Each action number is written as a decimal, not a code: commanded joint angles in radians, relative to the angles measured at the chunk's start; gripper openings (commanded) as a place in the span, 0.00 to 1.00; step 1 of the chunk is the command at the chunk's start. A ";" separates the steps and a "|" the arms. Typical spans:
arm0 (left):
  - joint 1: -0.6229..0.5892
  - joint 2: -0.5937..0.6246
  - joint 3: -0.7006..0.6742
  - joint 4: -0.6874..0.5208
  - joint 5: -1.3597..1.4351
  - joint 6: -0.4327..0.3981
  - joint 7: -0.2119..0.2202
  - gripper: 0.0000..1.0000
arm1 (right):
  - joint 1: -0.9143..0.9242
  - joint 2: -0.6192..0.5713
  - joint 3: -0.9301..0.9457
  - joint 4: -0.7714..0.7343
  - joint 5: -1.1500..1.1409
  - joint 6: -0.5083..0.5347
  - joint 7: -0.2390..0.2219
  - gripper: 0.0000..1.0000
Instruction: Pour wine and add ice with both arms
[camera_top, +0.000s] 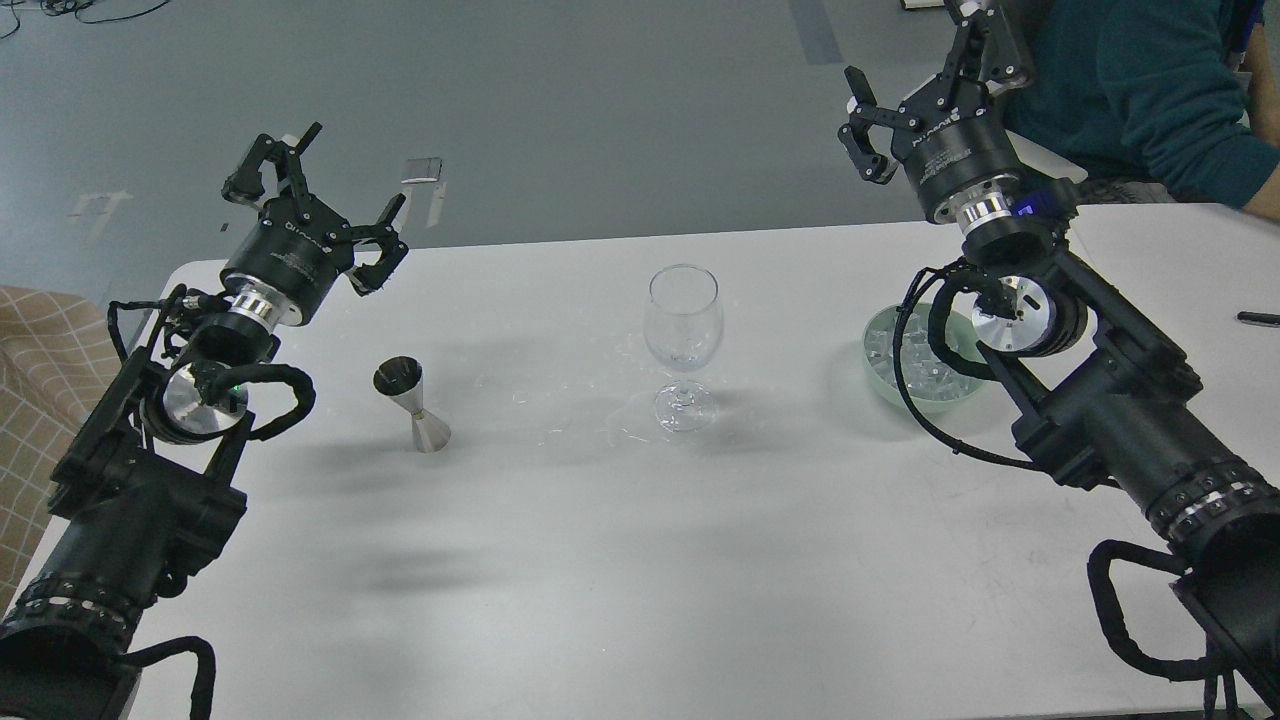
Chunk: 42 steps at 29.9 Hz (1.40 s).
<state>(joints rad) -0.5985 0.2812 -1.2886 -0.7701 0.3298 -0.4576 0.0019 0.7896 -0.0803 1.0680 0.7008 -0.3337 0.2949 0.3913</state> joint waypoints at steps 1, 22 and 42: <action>0.000 0.001 -0.003 0.002 -0.005 -0.003 -0.002 1.00 | 0.005 0.005 0.001 -0.044 -0.001 0.007 -0.002 1.00; 0.012 0.018 0.032 -0.100 0.038 -0.030 -0.071 0.99 | 0.025 0.016 -0.096 -0.030 -0.011 0.023 -0.101 1.00; 0.029 0.023 0.034 -0.101 0.040 -0.019 -0.109 0.99 | 0.025 0.020 -0.128 -0.032 -0.013 0.023 -0.097 1.00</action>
<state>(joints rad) -0.5752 0.3022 -1.2536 -0.8655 0.3713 -0.4829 -0.0997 0.8154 -0.0599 0.9403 0.6689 -0.3466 0.3175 0.2942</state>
